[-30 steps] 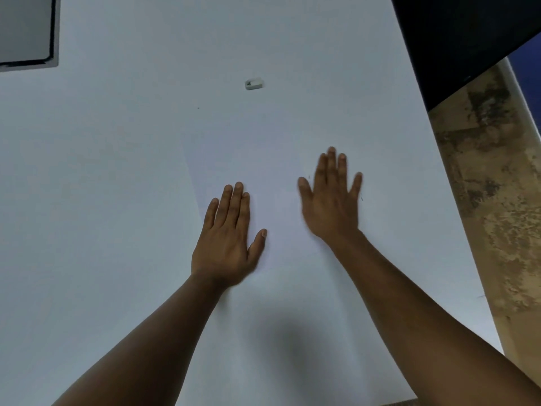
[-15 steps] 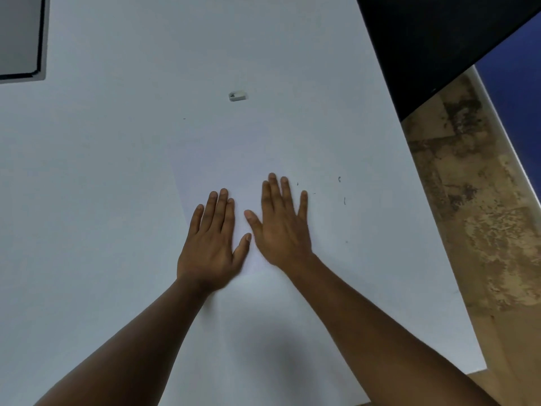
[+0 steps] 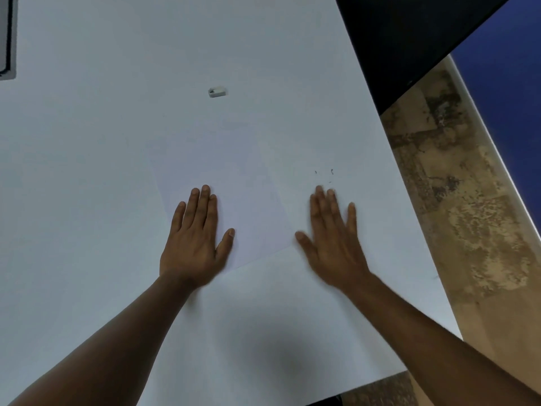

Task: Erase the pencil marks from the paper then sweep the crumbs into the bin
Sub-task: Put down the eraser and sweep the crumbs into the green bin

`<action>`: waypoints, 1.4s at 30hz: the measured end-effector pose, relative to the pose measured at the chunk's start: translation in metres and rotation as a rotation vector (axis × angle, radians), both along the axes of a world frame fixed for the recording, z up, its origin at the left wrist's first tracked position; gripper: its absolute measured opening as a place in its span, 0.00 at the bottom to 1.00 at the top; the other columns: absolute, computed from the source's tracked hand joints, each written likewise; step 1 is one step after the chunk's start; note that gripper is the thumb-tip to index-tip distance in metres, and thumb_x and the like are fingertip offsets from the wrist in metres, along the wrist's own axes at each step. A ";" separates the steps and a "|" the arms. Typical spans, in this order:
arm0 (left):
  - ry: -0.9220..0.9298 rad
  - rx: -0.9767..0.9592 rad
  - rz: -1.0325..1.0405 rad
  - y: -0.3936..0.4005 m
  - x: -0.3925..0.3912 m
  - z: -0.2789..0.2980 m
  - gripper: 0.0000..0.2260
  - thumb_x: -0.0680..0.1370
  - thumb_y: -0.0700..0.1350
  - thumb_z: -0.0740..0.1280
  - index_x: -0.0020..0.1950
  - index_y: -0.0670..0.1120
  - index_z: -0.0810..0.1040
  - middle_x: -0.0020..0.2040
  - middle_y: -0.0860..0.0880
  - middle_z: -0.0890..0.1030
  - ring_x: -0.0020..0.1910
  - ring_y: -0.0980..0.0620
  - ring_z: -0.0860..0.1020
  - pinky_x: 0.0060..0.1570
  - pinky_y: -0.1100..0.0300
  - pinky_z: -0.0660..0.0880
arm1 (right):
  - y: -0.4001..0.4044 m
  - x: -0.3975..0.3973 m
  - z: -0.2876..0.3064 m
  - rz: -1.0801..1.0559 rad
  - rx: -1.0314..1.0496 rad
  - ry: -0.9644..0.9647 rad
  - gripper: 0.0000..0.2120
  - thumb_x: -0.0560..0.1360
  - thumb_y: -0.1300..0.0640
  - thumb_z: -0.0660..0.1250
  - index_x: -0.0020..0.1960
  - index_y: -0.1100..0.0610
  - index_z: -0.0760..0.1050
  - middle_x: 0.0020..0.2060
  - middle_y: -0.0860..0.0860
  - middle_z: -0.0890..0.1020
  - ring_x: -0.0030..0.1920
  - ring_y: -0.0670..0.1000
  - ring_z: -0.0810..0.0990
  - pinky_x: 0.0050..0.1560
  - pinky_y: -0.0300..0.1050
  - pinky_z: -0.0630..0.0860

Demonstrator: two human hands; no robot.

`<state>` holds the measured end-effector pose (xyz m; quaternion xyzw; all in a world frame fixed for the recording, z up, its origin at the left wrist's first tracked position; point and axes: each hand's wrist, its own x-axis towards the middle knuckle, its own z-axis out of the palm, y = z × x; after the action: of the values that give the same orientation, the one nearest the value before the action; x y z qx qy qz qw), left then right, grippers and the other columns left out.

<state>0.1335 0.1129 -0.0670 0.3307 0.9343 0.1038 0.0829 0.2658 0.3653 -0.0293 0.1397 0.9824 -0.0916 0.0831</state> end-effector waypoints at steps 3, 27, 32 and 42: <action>-0.003 -0.009 -0.001 -0.001 0.000 0.000 0.34 0.84 0.60 0.47 0.84 0.40 0.47 0.85 0.45 0.45 0.83 0.48 0.42 0.81 0.50 0.42 | -0.020 0.036 -0.002 0.202 -0.016 -0.071 0.36 0.82 0.36 0.41 0.80 0.60 0.46 0.80 0.54 0.45 0.79 0.54 0.42 0.75 0.66 0.47; -0.094 0.057 -0.012 -0.001 -0.007 0.011 0.35 0.83 0.62 0.46 0.83 0.40 0.52 0.84 0.46 0.48 0.83 0.50 0.42 0.81 0.50 0.42 | -0.014 -0.025 -0.005 0.100 -0.149 0.034 0.37 0.80 0.35 0.36 0.80 0.59 0.44 0.80 0.53 0.43 0.79 0.52 0.39 0.78 0.59 0.44; 0.041 0.017 -0.063 0.019 -0.016 0.029 0.34 0.84 0.60 0.47 0.83 0.39 0.55 0.84 0.45 0.52 0.83 0.48 0.44 0.81 0.49 0.39 | -0.020 -0.039 -0.007 0.012 -0.147 0.078 0.34 0.82 0.39 0.40 0.80 0.59 0.45 0.80 0.54 0.45 0.79 0.53 0.40 0.78 0.57 0.45; -0.033 -0.016 -0.049 0.088 0.021 0.009 0.33 0.84 0.62 0.43 0.84 0.43 0.48 0.84 0.45 0.44 0.83 0.46 0.38 0.81 0.48 0.41 | -0.006 -0.067 -0.010 0.060 -0.038 -0.039 0.30 0.83 0.43 0.43 0.80 0.58 0.43 0.80 0.53 0.43 0.79 0.54 0.39 0.77 0.62 0.45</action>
<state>0.1543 0.2010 -0.0576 0.3511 0.9252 0.0999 0.1035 0.1991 0.3594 -0.0391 0.1104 0.9825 -0.1050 0.1074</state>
